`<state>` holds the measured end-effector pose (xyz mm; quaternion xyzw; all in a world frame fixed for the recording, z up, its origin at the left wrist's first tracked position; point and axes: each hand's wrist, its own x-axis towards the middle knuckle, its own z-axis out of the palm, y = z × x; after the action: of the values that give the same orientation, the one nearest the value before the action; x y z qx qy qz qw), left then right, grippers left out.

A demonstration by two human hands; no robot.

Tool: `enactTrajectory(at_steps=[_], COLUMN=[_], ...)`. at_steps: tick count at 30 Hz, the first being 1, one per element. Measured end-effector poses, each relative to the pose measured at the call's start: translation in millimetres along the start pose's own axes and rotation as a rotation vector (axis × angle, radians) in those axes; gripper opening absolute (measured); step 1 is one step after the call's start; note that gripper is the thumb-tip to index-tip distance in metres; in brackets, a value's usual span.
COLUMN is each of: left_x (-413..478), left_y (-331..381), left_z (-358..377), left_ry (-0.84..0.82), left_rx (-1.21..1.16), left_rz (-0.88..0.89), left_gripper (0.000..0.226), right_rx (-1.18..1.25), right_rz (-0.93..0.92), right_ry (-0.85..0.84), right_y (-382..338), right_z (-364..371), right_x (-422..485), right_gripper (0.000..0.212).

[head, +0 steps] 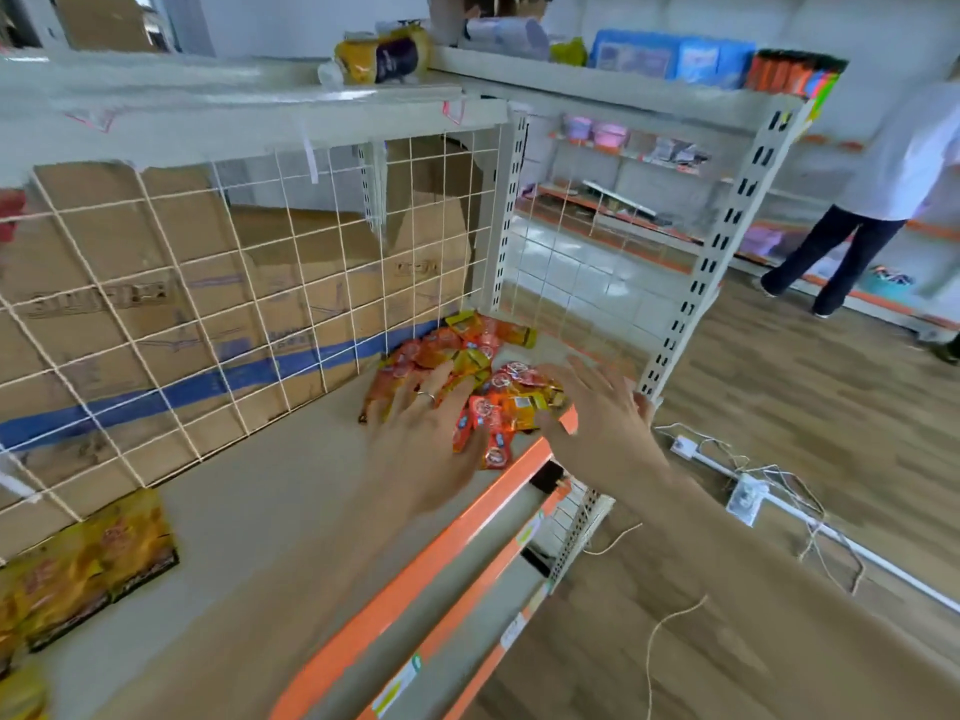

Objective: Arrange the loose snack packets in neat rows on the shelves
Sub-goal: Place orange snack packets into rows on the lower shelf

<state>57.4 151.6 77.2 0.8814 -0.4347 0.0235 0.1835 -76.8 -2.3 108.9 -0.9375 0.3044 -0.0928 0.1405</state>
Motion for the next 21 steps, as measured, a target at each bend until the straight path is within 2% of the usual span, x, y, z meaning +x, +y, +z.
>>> enactTrajectory(at_steps=[6,13,16,21], left_x=[64,128,162,225], left_y=[-8,-18,-24,-22], left_z=[28,66,82,103], left_ry=[-0.063,-0.114,-0.06,-0.072], left_rx=[0.015,-0.029,0.02,0.104], left_rz=[-0.007,-0.088,-0.13,-0.18], left_gripper=[0.064,0.062,0.065,0.068], right_rx=[-0.034,-0.037,-0.026,-0.022], right_rz=[0.042,-0.027,-0.075,-0.139], right_ry=[-0.039,-0.107,-0.144,-0.202], right_y=[26,52,60,77], right_z=[10,42,52,70], right_x=[64,155,202,267], right_gripper=[0.058,0.061,0.064,0.059])
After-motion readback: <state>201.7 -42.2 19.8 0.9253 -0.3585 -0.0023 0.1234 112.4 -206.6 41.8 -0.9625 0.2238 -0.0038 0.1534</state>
